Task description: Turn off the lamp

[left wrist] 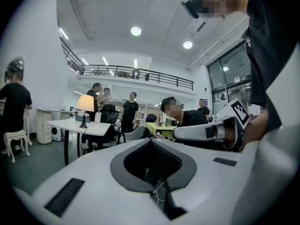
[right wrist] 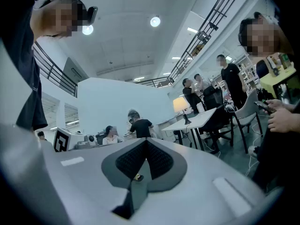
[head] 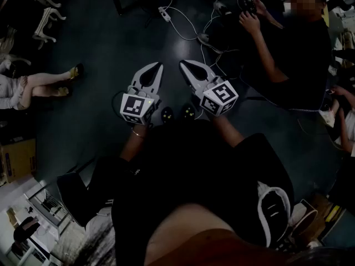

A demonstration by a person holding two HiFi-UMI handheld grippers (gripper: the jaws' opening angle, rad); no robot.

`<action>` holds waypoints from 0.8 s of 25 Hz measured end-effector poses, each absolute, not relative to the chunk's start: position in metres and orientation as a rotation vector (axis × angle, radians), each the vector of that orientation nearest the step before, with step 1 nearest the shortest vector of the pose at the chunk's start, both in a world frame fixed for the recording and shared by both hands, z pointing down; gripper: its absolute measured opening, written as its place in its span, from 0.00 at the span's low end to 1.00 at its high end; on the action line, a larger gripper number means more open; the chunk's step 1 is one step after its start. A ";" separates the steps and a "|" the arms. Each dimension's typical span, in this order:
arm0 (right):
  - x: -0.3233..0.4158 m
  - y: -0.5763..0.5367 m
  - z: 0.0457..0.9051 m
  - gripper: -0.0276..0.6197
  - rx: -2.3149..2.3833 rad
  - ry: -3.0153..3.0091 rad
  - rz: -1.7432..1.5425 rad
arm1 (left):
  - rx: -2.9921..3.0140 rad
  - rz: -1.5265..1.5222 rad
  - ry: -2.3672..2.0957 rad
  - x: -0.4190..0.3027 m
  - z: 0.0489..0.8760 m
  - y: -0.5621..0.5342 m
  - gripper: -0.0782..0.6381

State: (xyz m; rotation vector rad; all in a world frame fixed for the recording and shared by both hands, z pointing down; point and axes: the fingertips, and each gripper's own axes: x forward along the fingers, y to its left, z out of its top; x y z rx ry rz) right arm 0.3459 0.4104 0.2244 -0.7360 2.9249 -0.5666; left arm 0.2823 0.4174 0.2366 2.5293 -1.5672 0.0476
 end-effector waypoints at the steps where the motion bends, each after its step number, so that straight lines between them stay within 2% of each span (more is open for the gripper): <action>1: 0.348 0.410 0.225 0.04 -0.744 2.924 -0.567 | 2.532 0.045 -1.559 0.285 0.237 0.416 0.12; 20: 0.350 0.406 0.228 0.04 -0.738 2.901 -0.599 | 2.505 0.029 -1.563 0.284 0.239 0.415 0.12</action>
